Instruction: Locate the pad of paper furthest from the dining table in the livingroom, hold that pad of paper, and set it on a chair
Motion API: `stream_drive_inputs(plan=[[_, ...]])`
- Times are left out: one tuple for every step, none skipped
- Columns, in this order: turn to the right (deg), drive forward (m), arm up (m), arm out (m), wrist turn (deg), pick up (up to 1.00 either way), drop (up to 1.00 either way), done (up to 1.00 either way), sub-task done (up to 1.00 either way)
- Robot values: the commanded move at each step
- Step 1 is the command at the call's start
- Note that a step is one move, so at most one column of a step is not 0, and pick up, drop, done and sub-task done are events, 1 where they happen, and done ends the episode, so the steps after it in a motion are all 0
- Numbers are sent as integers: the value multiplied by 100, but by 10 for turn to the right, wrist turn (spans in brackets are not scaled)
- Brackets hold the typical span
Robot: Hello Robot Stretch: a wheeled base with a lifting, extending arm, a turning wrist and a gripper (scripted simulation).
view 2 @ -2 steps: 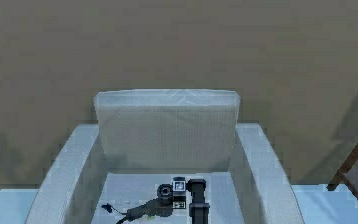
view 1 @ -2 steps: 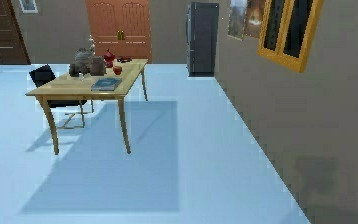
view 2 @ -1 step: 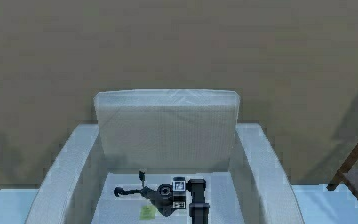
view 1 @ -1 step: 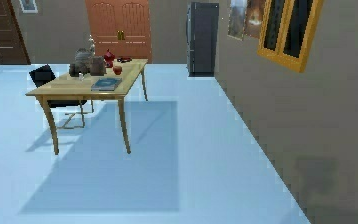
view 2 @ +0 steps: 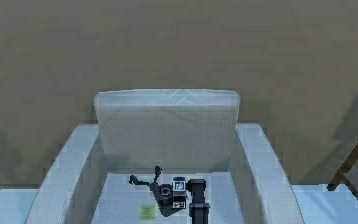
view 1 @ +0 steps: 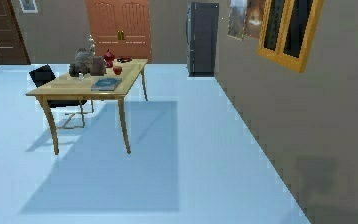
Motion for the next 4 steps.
stream_drive_inputs(plan=[[0, 0, -30, 0, 0, 0, 0, 0, 0], [0, 0, 0, 0, 0, 100, 0, 0, 0], [0, 0, 10, 0, 0, 0, 0, 0, 0], [0, 0, 50, 0, 0, 0, 0, 0, 0]])
